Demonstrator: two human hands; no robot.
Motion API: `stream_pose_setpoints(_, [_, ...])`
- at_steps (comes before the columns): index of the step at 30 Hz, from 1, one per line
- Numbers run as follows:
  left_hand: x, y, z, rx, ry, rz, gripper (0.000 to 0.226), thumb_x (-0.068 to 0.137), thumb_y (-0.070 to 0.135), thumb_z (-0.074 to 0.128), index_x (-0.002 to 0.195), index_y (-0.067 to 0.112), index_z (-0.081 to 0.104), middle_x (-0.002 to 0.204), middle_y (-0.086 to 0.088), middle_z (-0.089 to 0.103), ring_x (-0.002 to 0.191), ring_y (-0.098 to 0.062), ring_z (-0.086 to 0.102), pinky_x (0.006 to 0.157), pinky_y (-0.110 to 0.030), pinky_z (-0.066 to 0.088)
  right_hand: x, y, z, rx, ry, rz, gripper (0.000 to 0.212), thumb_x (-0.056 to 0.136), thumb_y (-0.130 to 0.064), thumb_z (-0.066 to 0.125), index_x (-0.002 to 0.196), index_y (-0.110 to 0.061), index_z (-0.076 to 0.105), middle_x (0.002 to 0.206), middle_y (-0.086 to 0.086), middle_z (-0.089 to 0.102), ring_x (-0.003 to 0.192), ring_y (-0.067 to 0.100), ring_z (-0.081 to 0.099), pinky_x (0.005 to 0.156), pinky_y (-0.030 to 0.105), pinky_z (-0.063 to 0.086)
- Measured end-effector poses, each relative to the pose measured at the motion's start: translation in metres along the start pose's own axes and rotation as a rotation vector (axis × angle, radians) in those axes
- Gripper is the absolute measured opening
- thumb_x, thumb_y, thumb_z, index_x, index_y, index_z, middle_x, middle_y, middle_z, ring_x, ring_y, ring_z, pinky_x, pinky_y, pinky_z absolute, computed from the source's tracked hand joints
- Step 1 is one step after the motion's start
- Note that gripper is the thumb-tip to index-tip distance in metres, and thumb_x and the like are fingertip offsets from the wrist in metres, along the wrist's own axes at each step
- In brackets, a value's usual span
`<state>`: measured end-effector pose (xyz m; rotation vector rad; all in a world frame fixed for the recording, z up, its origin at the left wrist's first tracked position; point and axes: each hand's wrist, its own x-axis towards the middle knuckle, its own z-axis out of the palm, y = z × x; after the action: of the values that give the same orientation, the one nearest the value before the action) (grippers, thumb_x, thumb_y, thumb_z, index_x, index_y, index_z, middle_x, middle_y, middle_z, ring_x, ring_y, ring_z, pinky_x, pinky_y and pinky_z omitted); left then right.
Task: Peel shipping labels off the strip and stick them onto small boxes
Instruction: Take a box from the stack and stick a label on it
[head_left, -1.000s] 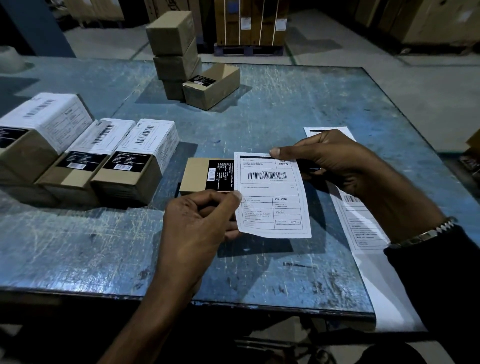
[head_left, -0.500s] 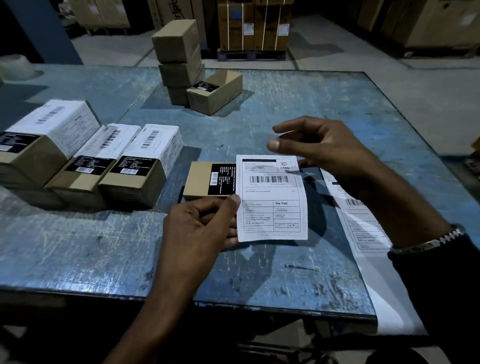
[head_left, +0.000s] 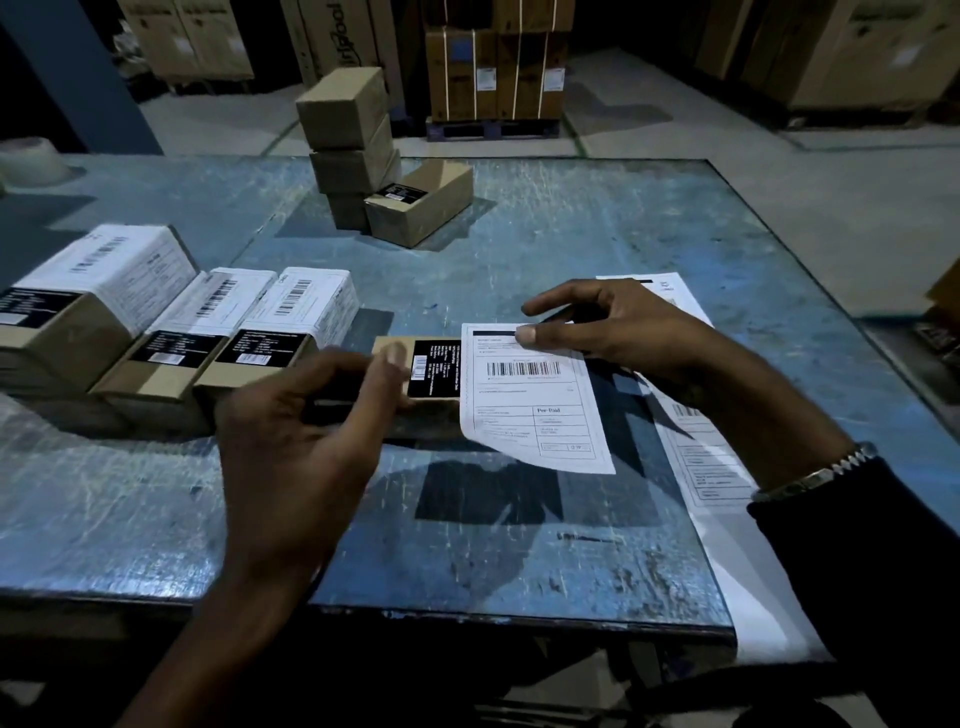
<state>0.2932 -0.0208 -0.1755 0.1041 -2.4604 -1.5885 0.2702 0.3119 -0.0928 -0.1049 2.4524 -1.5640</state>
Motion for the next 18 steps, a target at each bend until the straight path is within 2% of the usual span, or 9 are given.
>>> stream_pose_setpoints(1, [0.011,0.006,-0.006,0.123,-0.084,0.158,0.057,0.040,0.072,0.100,0.077,0.034,0.081,0.063,0.021,0.073,0.113,-0.029,0.075,0.057,-0.019,0.056,-0.001,-0.001,0.001,0.008,0.002,0.000,0.048,0.080,-0.042,0.090,0.123,-0.030,0.075,0.102,-0.003,0.084,0.094,0.017,0.081,0.092,0.042,0.062])
stream_pose_setpoints(3, [0.002,0.071,0.009,0.234,-0.190,0.400,0.030,0.080,0.052,0.090,0.101,0.033,0.081,0.095,0.019,0.079,0.103,-0.002,0.074,0.065,-0.014,0.054,-0.002,-0.001,0.004,0.009,0.008,-0.014,0.056,0.075,-0.049,0.090,0.126,-0.033,0.073,0.101,-0.003,0.083,0.093,0.014,0.081,0.088,0.034,0.061])
stream_pose_setpoints(4, [0.000,0.092,0.016,0.233,-0.216,0.483,0.034,0.088,0.052,0.082,0.115,0.031,0.077,0.111,0.019,0.076,0.107,0.003,0.070,0.073,-0.015,0.054,-0.003,-0.002,0.006,-0.004,0.006,-0.021,0.065,0.070,-0.054,0.089,0.129,-0.035,0.071,0.104,-0.005,0.082,0.095,0.013,0.080,0.090,0.033,0.060])
stream_pose_setpoints(6, [0.010,0.107,0.017,0.359,-0.412,0.538,0.070,0.082,0.075,0.073,0.139,0.035,0.062,0.130,0.018,0.066,0.120,0.002,0.061,0.092,-0.025,0.054,-0.003,-0.001,0.010,-0.083,-0.020,-0.033,0.085,0.062,-0.064,0.088,0.140,-0.041,0.062,0.115,-0.008,0.078,0.101,0.010,0.077,0.094,0.033,0.059])
stream_pose_setpoints(7, [0.023,0.107,0.022,0.462,-0.524,0.471,0.089,0.074,0.085,0.068,0.148,0.039,0.051,0.134,0.017,0.061,0.122,-0.001,0.060,0.096,-0.029,0.053,-0.003,0.000,0.011,-0.137,-0.043,-0.036,0.094,0.059,-0.067,0.088,0.145,-0.044,0.056,0.120,-0.010,0.074,0.104,0.009,0.075,0.096,0.033,0.058])
stream_pose_setpoints(8, [0.031,0.105,0.025,0.525,-0.601,0.407,0.101,0.067,0.091,0.064,0.153,0.042,0.042,0.135,0.017,0.059,0.121,-0.004,0.060,0.096,-0.030,0.052,-0.002,0.001,0.012,-0.178,-0.062,-0.037,0.100,0.059,-0.068,0.087,0.149,-0.045,0.052,0.122,-0.012,0.070,0.106,0.008,0.073,0.098,0.033,0.058])
stream_pose_setpoints(10, [0.040,0.097,0.036,0.556,-0.620,0.331,0.108,0.061,0.095,0.060,0.154,0.048,0.035,0.127,0.020,0.061,0.114,-0.004,0.063,0.094,-0.030,0.050,0.001,0.005,0.010,-0.187,-0.070,-0.037,0.100,0.064,-0.062,0.089,0.153,-0.044,0.048,0.120,-0.011,0.069,0.102,0.007,0.074,0.098,0.032,0.059])
stream_pose_setpoints(14, [0.041,0.082,0.041,0.371,-0.530,0.344,0.092,0.065,0.091,0.071,0.144,0.051,0.047,0.108,0.019,0.075,0.101,0.003,0.070,0.093,-0.036,0.058,0.005,0.007,0.005,-0.111,-0.051,-0.029,0.076,0.076,-0.050,0.087,0.145,-0.040,0.057,0.100,-0.005,0.081,0.092,0.012,0.079,0.088,0.033,0.060])
stream_pose_setpoints(18, [0.037,0.077,0.046,0.221,-0.474,0.302,0.074,0.072,0.077,0.082,0.135,0.048,0.056,0.099,0.016,0.077,0.097,0.001,0.073,0.091,-0.037,0.058,0.007,0.013,-0.002,-0.016,-0.075,0.005,0.052,0.090,-0.041,0.081,0.139,-0.037,0.064,0.108,0.007,0.082,0.098,0.019,0.079,0.093,0.041,0.061])
